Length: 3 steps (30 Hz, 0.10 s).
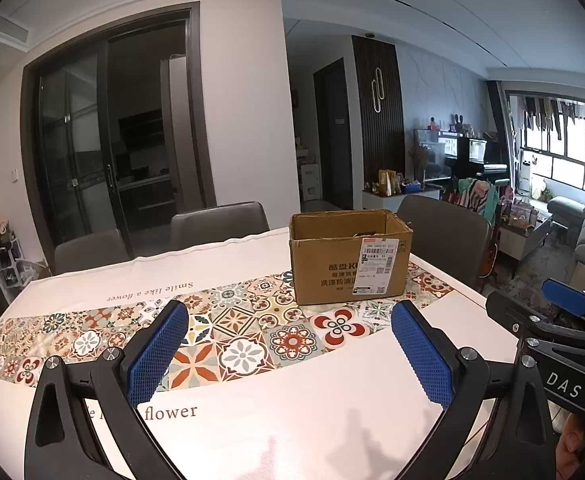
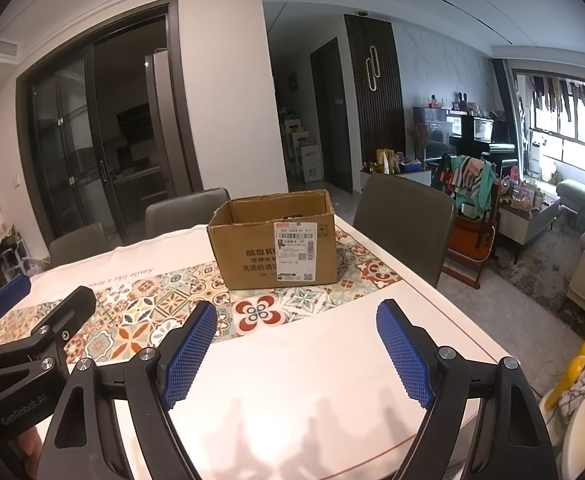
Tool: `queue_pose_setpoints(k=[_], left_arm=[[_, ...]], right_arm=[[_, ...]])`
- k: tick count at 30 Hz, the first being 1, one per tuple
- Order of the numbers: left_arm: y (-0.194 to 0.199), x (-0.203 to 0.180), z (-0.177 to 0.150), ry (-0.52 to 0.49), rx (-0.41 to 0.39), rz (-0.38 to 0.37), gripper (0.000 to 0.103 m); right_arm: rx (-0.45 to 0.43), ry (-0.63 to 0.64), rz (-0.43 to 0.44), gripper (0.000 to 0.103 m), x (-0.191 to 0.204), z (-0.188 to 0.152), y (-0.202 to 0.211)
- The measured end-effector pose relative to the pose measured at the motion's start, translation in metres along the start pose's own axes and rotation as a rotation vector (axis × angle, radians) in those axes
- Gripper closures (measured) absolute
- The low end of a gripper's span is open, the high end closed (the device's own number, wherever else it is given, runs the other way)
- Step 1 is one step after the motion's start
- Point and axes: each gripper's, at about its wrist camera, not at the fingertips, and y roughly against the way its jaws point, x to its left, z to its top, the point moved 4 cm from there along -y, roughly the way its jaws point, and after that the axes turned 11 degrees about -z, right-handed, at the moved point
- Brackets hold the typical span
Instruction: Organize soft objects
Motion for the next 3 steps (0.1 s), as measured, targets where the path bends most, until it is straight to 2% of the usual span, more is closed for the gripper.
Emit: queue_pose_setpoints(k=[3], left_arm=[[-0.0016, 0.0, -0.0008, -0.001, 0.003, 0.004, 0.0]], right_arm=[[0.006, -0.001, -0.001, 0.02, 0.0003, -0.001, -0.0022]])
